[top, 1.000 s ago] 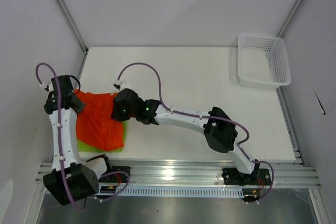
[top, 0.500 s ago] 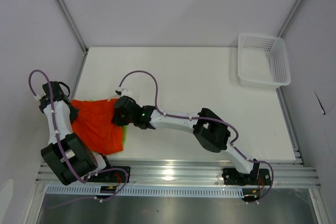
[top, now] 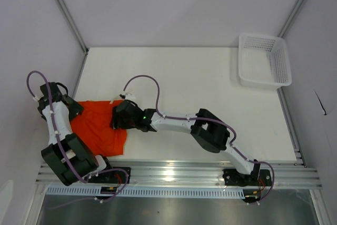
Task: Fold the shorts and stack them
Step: Neatly place the folded shorts to the corner
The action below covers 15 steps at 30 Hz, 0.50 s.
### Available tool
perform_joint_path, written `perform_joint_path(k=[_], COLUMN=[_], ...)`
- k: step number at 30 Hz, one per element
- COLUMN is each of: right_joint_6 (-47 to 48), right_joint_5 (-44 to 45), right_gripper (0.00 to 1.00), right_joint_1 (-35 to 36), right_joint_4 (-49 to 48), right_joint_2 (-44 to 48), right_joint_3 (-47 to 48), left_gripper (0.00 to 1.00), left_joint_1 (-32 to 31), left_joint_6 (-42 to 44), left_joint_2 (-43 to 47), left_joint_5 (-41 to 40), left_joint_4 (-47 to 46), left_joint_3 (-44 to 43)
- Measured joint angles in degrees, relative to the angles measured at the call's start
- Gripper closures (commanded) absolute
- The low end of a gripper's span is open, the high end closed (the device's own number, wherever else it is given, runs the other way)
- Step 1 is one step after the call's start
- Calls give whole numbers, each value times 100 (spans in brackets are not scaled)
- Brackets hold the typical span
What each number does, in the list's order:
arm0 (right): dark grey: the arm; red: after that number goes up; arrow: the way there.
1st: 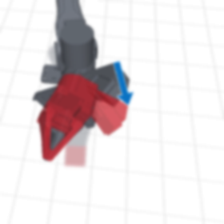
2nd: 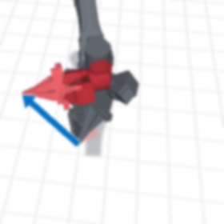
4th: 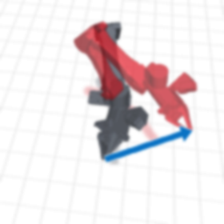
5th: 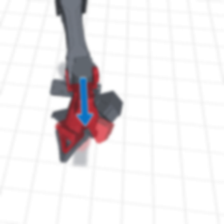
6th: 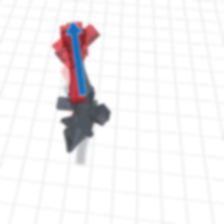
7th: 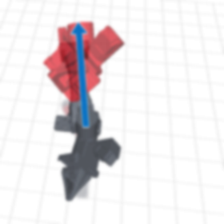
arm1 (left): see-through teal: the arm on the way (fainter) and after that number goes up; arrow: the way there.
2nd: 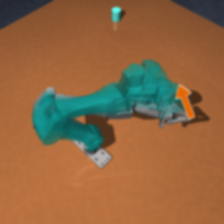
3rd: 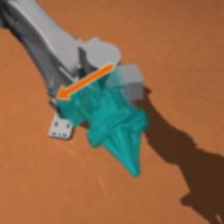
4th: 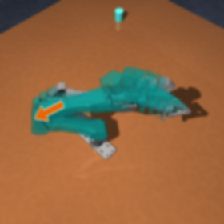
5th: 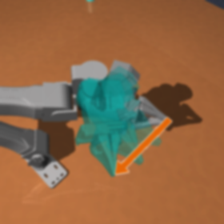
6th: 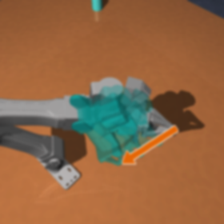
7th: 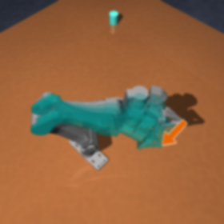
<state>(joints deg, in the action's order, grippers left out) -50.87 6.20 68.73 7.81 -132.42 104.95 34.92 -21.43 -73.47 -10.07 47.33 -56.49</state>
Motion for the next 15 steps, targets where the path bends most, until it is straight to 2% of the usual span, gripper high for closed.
perform_joint_path(k=[5, 12, 15], right_joint_6=[42, 240, 323], right_joint_5=[11, 107, 111], right_gripper=[36, 37, 39], right_joint_1=[-96, -315, -345], right_joint_4=[179, 444, 442], right_joint_2=[70, 485, 601], right_joint_3=[-4, 17, 83], left_gripper=[6, 6, 6], left_joint_1=[0, 0, 0], left_joint_6=[-15, -129, -203], left_joint_2=[564, 1246, 1473], left_joint_5=[31, 46, 330], left_joint_4=[44, 90, 79], left_joint_3=[-79, -627, -741])
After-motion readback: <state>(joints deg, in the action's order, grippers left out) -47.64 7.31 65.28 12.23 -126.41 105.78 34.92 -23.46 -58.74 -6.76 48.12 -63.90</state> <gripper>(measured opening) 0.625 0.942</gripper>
